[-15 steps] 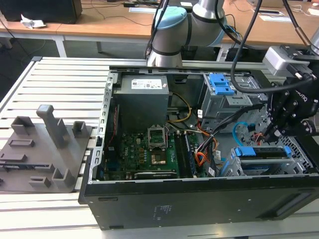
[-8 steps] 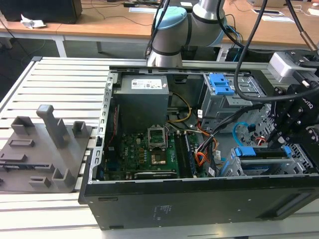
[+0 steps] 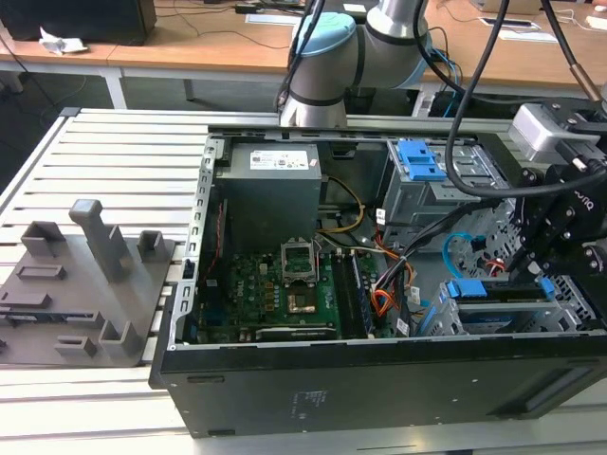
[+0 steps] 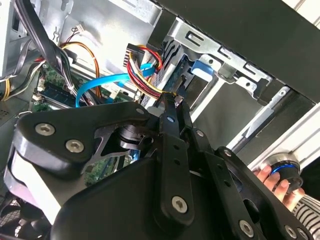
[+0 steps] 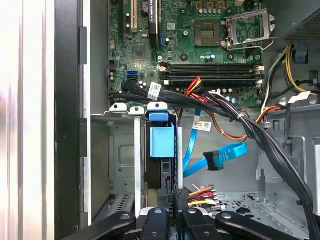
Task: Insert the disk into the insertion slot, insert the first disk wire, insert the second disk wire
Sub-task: 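Insert the first disk wire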
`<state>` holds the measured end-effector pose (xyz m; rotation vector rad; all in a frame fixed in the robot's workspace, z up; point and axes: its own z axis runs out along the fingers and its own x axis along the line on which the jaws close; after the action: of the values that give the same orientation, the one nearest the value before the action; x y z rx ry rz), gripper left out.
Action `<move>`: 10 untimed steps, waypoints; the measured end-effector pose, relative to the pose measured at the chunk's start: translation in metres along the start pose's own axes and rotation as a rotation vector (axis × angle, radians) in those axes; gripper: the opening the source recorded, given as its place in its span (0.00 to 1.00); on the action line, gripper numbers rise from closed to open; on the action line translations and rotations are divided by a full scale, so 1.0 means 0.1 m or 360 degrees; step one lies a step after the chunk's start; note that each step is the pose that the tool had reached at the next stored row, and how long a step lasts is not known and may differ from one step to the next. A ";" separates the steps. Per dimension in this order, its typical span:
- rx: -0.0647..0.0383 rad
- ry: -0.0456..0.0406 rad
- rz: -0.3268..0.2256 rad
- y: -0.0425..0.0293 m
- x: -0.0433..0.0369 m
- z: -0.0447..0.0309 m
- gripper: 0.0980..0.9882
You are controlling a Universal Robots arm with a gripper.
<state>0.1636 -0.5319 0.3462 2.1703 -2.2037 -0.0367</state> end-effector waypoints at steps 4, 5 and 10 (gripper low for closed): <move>0.0000 0.0000 0.0000 -0.007 0.000 0.023 0.07; 0.0000 -0.0001 -0.0001 -0.011 -0.001 0.029 0.07; 0.0000 -0.0001 0.0000 -0.035 -0.002 0.061 0.07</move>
<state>0.1668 -0.5319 0.3399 2.1706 -2.2038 -0.0373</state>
